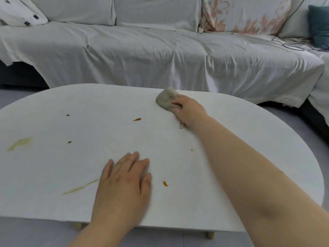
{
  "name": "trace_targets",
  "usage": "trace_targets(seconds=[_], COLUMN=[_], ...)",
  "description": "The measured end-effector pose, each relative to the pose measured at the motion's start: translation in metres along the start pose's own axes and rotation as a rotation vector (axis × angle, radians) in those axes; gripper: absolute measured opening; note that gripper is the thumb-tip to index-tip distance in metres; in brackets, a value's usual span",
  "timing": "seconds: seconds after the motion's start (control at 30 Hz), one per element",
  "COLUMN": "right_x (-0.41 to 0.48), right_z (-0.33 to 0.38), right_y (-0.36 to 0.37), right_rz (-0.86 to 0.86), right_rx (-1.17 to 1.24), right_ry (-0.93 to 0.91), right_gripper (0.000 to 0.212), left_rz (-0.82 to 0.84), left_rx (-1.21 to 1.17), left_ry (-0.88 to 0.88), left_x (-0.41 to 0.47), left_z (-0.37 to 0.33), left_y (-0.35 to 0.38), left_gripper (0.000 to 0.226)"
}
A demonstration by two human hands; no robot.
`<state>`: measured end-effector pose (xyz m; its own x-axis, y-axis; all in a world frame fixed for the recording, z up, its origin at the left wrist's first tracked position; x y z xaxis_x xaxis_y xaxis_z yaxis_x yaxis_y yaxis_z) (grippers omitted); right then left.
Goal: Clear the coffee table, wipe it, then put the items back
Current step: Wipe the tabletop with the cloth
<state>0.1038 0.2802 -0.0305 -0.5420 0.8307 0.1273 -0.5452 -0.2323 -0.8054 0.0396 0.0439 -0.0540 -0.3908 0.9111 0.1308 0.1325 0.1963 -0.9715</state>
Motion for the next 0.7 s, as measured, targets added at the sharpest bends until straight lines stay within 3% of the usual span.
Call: trace_targets(seconds=[0.1,0.27,0.4,0.47,0.63,0.7], right_x=[-0.002,-0.033,-0.031,-0.024,-0.046,-0.067], right_z=[-0.029,-0.125,-0.12,-0.093,-0.002,0.002], right_y=[-0.024,-0.092,-0.086,-0.064,0.003,0.001], right_rz=[-0.032,-0.238,-0.268,-0.238,-0.014,0.051], right_rx=[-0.104,-0.3,-0.287,-0.264,-0.224,-0.198], right_ry=[0.018,0.455,0.62,0.515,0.059,-0.008], right_gripper=[0.034,0.042,0.041,0.041,0.041,0.041], left_rz=[-0.026,-0.102,-0.128,-0.129,-0.055,-0.073], left_rx=[-0.02,0.002,-0.001,-0.01,-0.106,-0.13], left_ry=[0.02,0.036,0.041,0.039,-0.006,-0.007], left_x=[0.003,0.004,0.003,0.002,0.0,-0.001], left_z=[-0.003,-0.004,-0.003,-0.002,0.002,0.003], left_y=[-0.007,-0.006,-0.005,-0.005,0.001,0.0], left_gripper=[0.038,0.037,0.038,0.04,0.046,0.039])
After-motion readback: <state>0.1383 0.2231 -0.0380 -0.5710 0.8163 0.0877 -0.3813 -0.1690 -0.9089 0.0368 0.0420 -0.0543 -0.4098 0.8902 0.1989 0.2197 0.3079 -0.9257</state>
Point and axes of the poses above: each hand's wrist, its own x-axis towards the middle knuckle, its own y-axis out of the palm, z = x × y, the point moved 5 cm from there along x, towards the middle knuckle, and after that the axes turned 9 degrees about x, right-handed, at the moved point
